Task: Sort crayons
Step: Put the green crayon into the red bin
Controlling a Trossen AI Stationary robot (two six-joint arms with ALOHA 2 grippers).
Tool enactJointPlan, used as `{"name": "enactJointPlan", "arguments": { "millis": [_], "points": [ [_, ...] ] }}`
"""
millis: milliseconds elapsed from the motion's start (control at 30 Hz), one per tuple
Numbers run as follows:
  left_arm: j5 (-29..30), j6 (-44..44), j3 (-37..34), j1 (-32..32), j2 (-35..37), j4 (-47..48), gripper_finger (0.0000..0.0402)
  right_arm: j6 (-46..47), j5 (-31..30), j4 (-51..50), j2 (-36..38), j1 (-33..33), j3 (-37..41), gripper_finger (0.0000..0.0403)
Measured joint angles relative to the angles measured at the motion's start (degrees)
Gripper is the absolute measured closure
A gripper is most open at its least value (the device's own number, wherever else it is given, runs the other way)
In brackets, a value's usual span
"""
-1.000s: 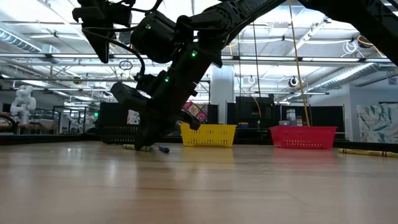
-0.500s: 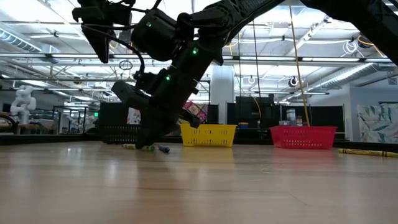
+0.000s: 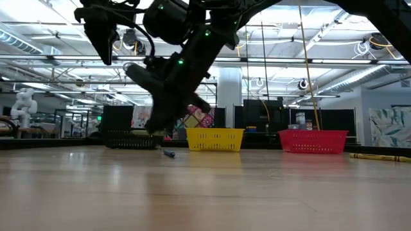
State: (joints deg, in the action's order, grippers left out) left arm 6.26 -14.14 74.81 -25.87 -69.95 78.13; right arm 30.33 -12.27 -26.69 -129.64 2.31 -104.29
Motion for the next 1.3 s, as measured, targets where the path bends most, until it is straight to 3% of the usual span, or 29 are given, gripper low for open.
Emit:
{"name": "enactJointPlan", "arguments": {
  "millis": [233,667,1300],
  "points": [
    [0.00,-0.03,0.00,0.00,0.00,0.00,0.0336,0.23,-8.35,-13.77,3.37,-0.77,-0.02,0.0403],
    [0.00,0.21,0.00,0.00,0.00,0.46,0.0336,1.97,-13.40,-32.74,6.38,-2.82,-0.09,0.0403],
    [0.00,-0.25,0.00,0.00,0.00,0.44,0.0336,3.88,-16.37,-45.72,8.81,-5.90,-0.09,0.0403]
  ]
}}
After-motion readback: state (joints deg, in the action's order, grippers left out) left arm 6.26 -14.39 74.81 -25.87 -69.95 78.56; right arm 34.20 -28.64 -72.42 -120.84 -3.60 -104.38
